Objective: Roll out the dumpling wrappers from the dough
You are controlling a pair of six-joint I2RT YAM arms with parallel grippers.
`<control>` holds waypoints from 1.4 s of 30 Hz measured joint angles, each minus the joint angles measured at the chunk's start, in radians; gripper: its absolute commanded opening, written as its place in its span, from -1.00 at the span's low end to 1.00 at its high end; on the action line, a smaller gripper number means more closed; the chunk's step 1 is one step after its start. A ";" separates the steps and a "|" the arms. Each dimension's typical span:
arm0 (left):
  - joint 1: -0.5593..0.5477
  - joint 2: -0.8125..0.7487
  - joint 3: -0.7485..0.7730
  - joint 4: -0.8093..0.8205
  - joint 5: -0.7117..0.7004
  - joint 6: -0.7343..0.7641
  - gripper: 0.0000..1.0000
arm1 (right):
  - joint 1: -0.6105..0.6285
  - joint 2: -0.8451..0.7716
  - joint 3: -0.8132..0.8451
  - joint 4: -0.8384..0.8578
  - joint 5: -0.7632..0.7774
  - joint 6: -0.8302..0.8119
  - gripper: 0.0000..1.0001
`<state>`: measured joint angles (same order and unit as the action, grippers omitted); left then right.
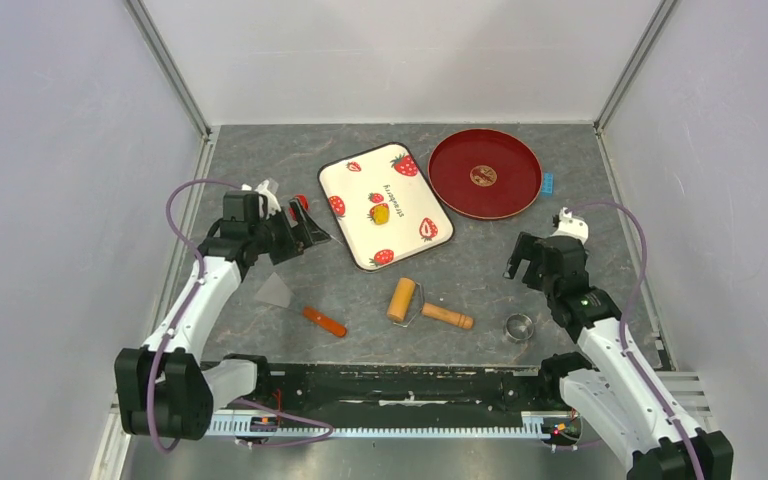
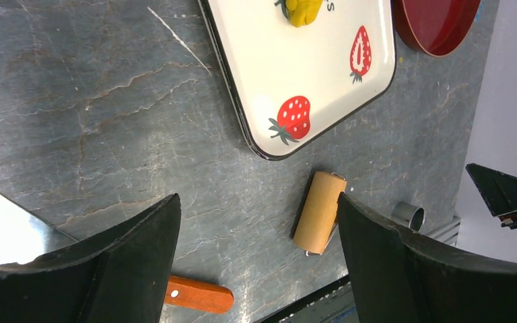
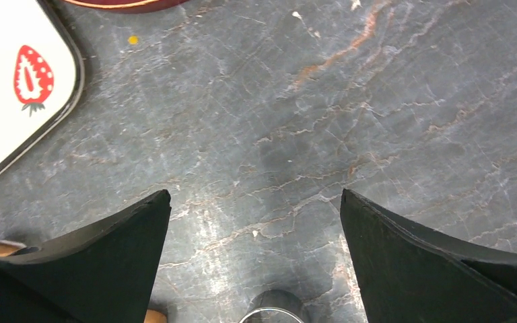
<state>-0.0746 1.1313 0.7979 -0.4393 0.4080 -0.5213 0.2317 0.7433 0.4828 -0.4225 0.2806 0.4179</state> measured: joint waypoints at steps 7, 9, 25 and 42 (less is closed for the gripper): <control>0.000 0.150 0.027 0.037 0.098 0.002 0.74 | 0.000 0.060 0.028 0.042 -0.119 -0.021 0.96; 0.000 0.233 0.066 0.038 0.138 0.002 0.74 | 0.000 0.112 0.034 0.061 -0.170 -0.022 0.96; -0.003 0.535 0.253 0.029 0.179 0.032 0.59 | 0.154 0.558 0.204 0.230 -0.372 0.096 0.77; -0.013 0.594 0.249 0.013 0.166 0.032 0.51 | 0.196 1.038 0.520 0.275 -0.389 0.240 -0.03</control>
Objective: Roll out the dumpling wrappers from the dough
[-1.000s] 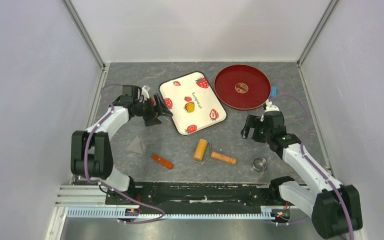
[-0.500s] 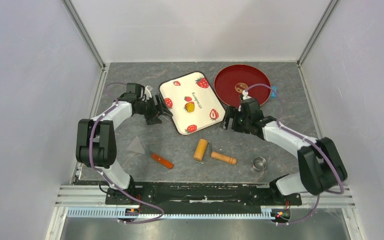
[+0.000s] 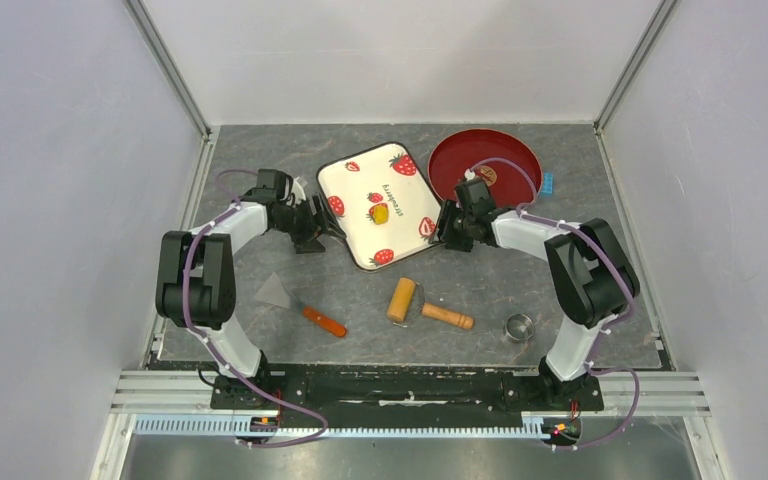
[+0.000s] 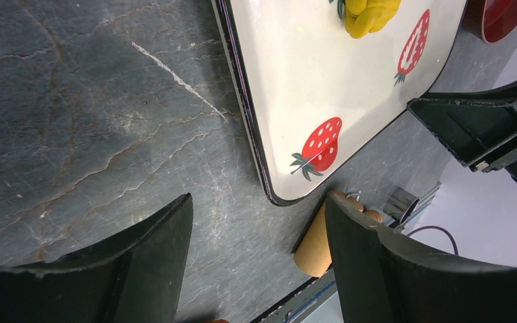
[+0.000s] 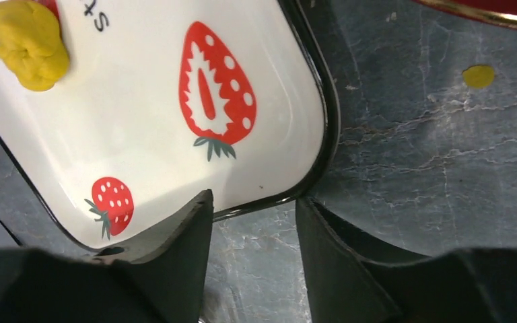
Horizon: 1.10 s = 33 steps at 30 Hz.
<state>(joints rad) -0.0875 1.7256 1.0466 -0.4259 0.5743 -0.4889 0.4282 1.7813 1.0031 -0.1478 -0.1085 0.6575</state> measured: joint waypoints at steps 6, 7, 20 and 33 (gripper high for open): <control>0.000 0.000 0.001 0.000 0.000 0.000 0.51 | 0.000 0.063 0.082 -0.060 0.046 0.003 -0.29; 0.000 0.000 0.001 0.000 0.000 0.000 0.51 | 0.000 0.069 0.093 -0.068 0.054 0.001 -0.35; 0.000 0.000 0.002 0.000 0.000 0.001 0.50 | -0.003 0.198 0.315 -0.183 0.201 -0.143 -0.61; 0.000 0.000 0.009 -0.006 -0.016 0.009 0.50 | 0.000 0.399 0.648 -0.314 0.256 -0.354 -0.58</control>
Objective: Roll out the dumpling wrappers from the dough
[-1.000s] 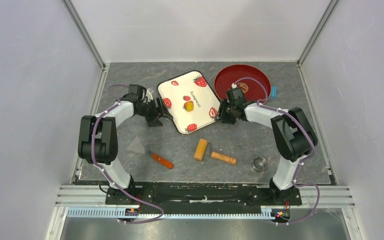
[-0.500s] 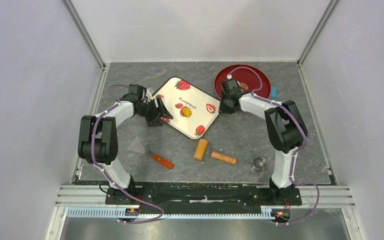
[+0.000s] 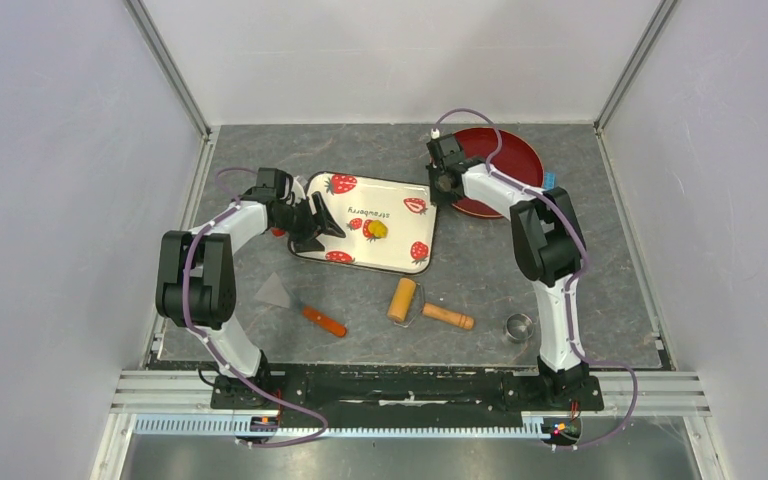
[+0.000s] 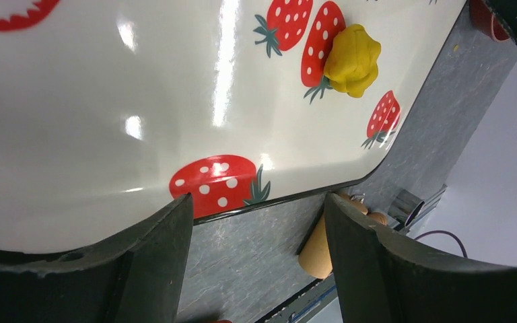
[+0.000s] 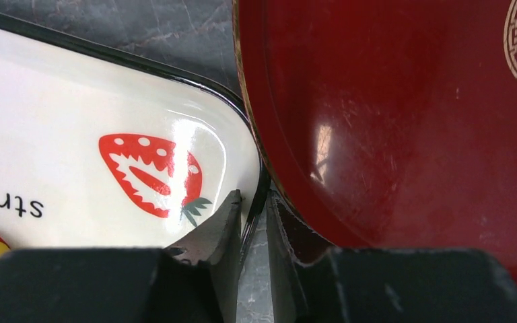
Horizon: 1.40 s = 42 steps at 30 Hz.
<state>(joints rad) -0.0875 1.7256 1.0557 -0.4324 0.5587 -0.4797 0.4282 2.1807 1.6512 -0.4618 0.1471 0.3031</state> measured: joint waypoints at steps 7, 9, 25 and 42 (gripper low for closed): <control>0.000 0.000 0.000 -0.007 0.000 0.003 0.50 | 0.000 0.015 0.027 -0.007 -0.003 -0.054 -0.43; 0.000 0.000 0.002 -0.008 0.000 0.004 0.50 | 0.000 0.015 0.033 -0.020 -0.011 -0.070 -0.32; 0.000 0.000 0.011 -0.005 0.029 0.009 0.50 | -0.136 -0.171 0.005 -0.090 -0.089 -0.120 -0.07; 0.000 0.000 0.011 0.001 0.055 0.009 0.50 | -0.207 -0.111 -0.148 -0.122 -0.075 -0.151 -0.12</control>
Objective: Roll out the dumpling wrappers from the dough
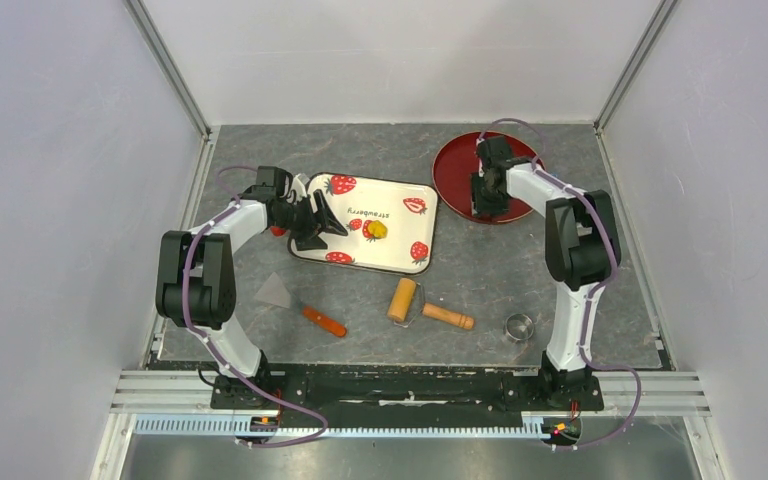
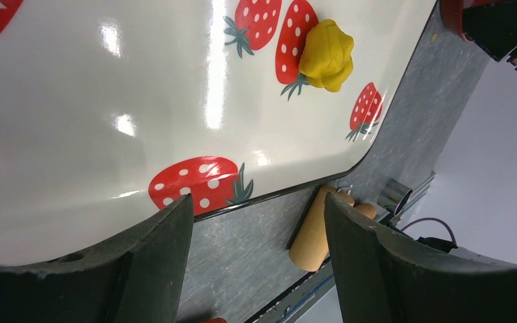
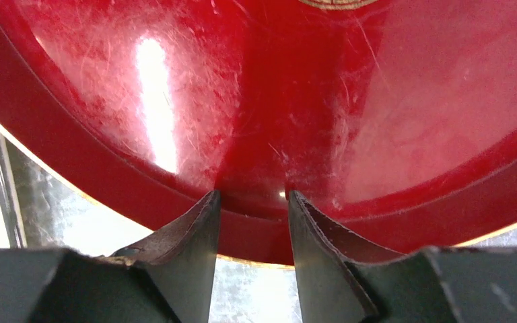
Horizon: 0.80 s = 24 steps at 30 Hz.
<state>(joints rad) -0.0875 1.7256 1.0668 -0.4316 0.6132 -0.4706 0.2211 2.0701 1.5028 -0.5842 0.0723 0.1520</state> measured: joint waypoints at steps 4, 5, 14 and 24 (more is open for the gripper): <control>0.000 0.000 0.000 0.000 0.000 0.000 0.50 | -0.008 -0.051 -0.075 0.014 0.012 0.001 -0.13; 0.000 0.000 0.000 0.000 0.001 0.000 0.50 | -0.010 -0.067 -0.097 0.011 0.014 0.001 -0.13; 0.000 0.000 0.000 0.000 0.017 0.000 0.50 | -0.055 -0.244 -0.335 0.007 0.040 0.004 -0.13; 0.000 0.000 0.000 0.001 0.018 0.000 0.50 | -0.072 -0.430 -0.425 -0.039 -0.016 0.013 -0.10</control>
<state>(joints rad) -0.0875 1.7256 1.0668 -0.4309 0.6312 -0.4706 0.1486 1.6405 1.0775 -0.6235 0.0566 0.1646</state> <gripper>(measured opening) 0.753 0.446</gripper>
